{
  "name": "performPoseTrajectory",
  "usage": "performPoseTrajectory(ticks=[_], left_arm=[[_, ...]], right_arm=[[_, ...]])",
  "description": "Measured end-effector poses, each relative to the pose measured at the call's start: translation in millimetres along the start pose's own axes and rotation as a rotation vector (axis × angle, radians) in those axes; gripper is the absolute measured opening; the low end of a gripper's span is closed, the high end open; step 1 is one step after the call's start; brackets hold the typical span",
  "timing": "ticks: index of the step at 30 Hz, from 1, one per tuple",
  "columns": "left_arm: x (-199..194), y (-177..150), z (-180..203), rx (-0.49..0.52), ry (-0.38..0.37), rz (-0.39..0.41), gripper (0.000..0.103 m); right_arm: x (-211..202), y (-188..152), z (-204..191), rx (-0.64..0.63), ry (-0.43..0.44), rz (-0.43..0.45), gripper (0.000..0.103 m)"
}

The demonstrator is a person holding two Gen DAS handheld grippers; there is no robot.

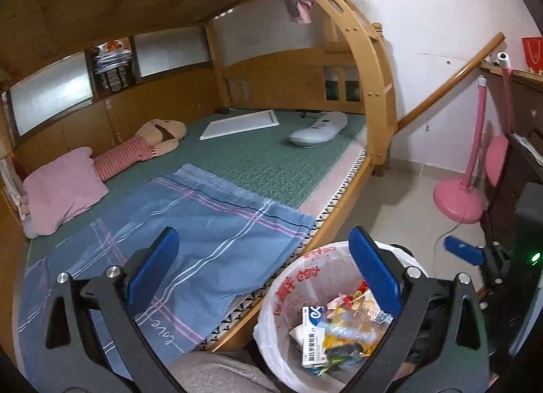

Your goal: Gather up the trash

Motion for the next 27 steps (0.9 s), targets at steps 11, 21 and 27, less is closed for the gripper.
performPoseTrajectory(ticks=[11, 21, 27], left_arm=[[-18.1, 3.1, -18.7, -0.058, 0.055, 0.036, 0.1], [-56.4, 4.4, -45.9, -0.115, 0.182, 0.08, 0.1], [-71.7, 1.9, -51.1, -0.134, 0.169, 0.106, 0.1]], right_arm=[[-43.6, 27.4, -6.1, -0.004, -0.066, 0.16, 0.1], [-71.1, 41.5, -10.6, 0.115, -0.117, 0.249, 0.1], [-80.8, 32.8, -12.1, 0.147, -0.136, 0.253, 0.1]])
Point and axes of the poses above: each gripper's, at about its wrist camera, not at the fingertips, and x roughly the way its jaws point, z to its right, y to its top, the point moved 7 cm from there along x, roughly the way its jaws point, and after that the axes turned 14 degrees about x, right-handed, at the moved point
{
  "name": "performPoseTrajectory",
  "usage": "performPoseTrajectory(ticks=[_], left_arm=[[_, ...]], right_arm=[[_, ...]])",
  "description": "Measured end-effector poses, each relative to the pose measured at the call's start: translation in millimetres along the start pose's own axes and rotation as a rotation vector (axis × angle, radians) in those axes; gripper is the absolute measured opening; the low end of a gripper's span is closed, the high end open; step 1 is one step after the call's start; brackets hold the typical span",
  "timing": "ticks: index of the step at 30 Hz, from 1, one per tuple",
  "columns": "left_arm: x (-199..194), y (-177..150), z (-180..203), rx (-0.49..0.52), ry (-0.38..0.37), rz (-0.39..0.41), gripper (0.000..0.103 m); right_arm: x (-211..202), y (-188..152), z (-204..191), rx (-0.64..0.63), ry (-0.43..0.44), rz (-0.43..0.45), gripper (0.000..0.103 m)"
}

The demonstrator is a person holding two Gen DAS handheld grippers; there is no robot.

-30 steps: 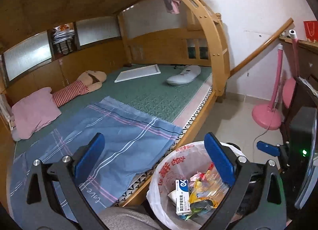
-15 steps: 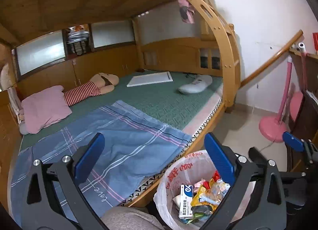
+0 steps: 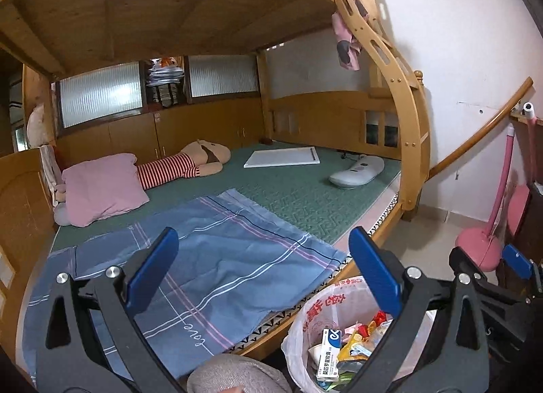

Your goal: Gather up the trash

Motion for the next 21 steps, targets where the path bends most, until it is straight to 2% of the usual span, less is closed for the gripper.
performPoseTrajectory(ticks=[3, 5, 6, 9, 10, 13, 21], left_arm=[[-3.4, 0.1, 1.0, 0.006, -0.012, 0.006, 0.1], [-5.2, 1.4, 4.1, 0.037, 0.008, 0.002, 0.1], [-5.4, 1.4, 5.0, 0.054, 0.026, -0.006, 0.1], [-10.8, 0.8, 3.4, 0.107, 0.162, -0.02, 0.1], [-12.9, 1.1, 5.2, 0.115, 0.161, -0.01, 0.1], [-10.6, -1.0, 7.2, 0.069, 0.05, -0.028, 0.1], [-9.2, -2.3, 4.0, -0.008, -0.104, -0.01, 0.1]], right_arm=[[-4.3, -1.0, 1.1, 0.011, 0.006, -0.002, 0.1], [-8.0, -0.6, 0.4, 0.002, 0.002, 0.01, 0.1], [-10.5, -0.7, 0.0, -0.001, 0.0, 0.019, 0.1], [-15.0, 2.0, -3.6, -0.015, 0.0, 0.035, 0.1], [-16.8, 2.8, -4.5, -0.019, -0.001, 0.043, 0.1], [-21.1, 4.0, -7.6, -0.032, 0.006, 0.057, 0.1], [-23.3, 3.8, -11.3, -0.049, 0.003, 0.059, 0.1]])
Point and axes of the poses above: each gripper's, at about its wrist camera, not at the fingertips, and x roughly the way its jaws point, z to its right, y to its top, the point moved 7 cm from there along x, roughly the way its jaws point, and after that the axes turned 14 degrees about x, right-handed, at the moved point
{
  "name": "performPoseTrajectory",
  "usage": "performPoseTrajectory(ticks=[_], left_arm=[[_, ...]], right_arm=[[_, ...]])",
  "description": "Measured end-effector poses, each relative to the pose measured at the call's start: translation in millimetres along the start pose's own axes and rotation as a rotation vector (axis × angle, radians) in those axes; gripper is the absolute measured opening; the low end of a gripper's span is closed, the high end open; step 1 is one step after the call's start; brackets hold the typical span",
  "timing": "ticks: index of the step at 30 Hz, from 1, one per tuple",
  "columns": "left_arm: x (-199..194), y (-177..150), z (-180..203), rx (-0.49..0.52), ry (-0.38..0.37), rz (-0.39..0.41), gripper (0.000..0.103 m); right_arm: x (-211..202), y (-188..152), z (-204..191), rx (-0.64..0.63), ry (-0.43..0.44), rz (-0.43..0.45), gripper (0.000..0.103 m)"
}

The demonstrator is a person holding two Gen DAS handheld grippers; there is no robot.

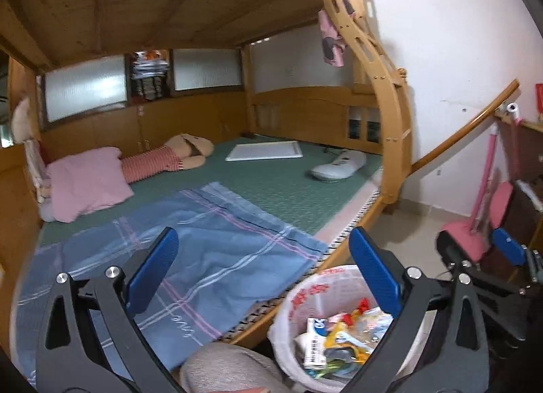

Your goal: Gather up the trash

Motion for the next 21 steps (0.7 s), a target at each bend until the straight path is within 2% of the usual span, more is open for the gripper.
performPoseTrajectory(ticks=[4, 5, 6, 11, 16, 21], left_arm=[[0.6, -2.6, 10.9, 0.01, -0.062, 0.011, 0.1], [1.0, -3.7, 16.7, 0.012, -0.115, 0.016, 0.1], [0.6, -4.1, 19.1, 0.008, -0.132, 0.022, 0.1], [-0.9, -2.9, 28.6, 0.041, -0.139, 0.046, 0.1], [14.5, -7.8, 29.0, 0.037, -0.118, -0.033, 0.1], [20.7, -12.1, 26.9, 0.03, -0.101, -0.054, 0.1]], right_arm=[[-0.2, -1.1, 0.2, -0.002, -0.009, 0.001, 0.1], [-0.3, -1.6, 0.2, -0.004, -0.011, 0.001, 0.1], [-0.2, -2.1, 0.8, -0.004, -0.021, 0.003, 0.1], [1.4, -2.3, 6.8, 0.007, -0.034, -0.004, 0.1], [0.8, -1.4, 8.1, -0.002, -0.048, 0.009, 0.1], [3.0, -2.5, 10.3, -0.004, -0.059, 0.002, 0.1]])
Point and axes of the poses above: each gripper's, at about its wrist camera, not at the fingertips, and x roughly the way its jaws point, z to its right, y to its top, the point moved 7 cm from there along x, roughly the way its jaws point, and after that the axes turned 14 degrees about x, right-handed, at the moved point
